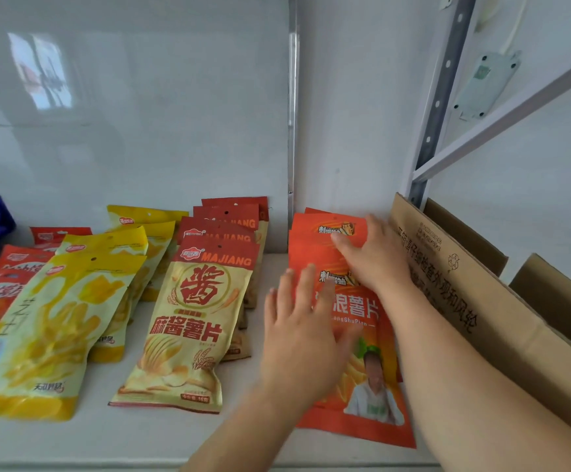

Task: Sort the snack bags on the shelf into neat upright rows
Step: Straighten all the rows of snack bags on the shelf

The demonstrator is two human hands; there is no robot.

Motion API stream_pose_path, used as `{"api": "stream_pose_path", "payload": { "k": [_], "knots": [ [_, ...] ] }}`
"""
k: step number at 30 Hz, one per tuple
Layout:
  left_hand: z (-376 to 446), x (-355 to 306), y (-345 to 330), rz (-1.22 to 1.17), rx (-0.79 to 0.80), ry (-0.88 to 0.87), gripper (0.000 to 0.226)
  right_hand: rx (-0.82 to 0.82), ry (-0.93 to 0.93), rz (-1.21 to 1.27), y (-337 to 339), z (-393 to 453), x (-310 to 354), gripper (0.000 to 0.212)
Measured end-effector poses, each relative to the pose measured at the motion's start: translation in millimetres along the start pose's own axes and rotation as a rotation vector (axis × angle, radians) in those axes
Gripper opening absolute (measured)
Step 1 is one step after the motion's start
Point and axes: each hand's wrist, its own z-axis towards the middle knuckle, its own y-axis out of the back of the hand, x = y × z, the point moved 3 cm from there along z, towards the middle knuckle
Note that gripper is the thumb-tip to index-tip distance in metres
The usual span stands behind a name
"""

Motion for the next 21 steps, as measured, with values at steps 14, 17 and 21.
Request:
{"api": "stream_pose_path", "payload": {
  "k": [14,17,21],
  "knots": [
    [0.5,4.9,-29.6,-0.008,0.431,0.084,0.079,0.235,0.072,-0.175,-53.5,41.1,0.9,0.080],
    [2.1,4.1,-33.4,-0.028,0.420,0.081,0.080,0.310,0.032,-0.146,-64.4,46.1,-3.4,0.088],
    [3.2,4.2,-36.6,-0.012,0.413,0.087,0.086,0.374,-0.017,-0.075,-70.4,47.0,-7.4,0.083]
  ]
}}
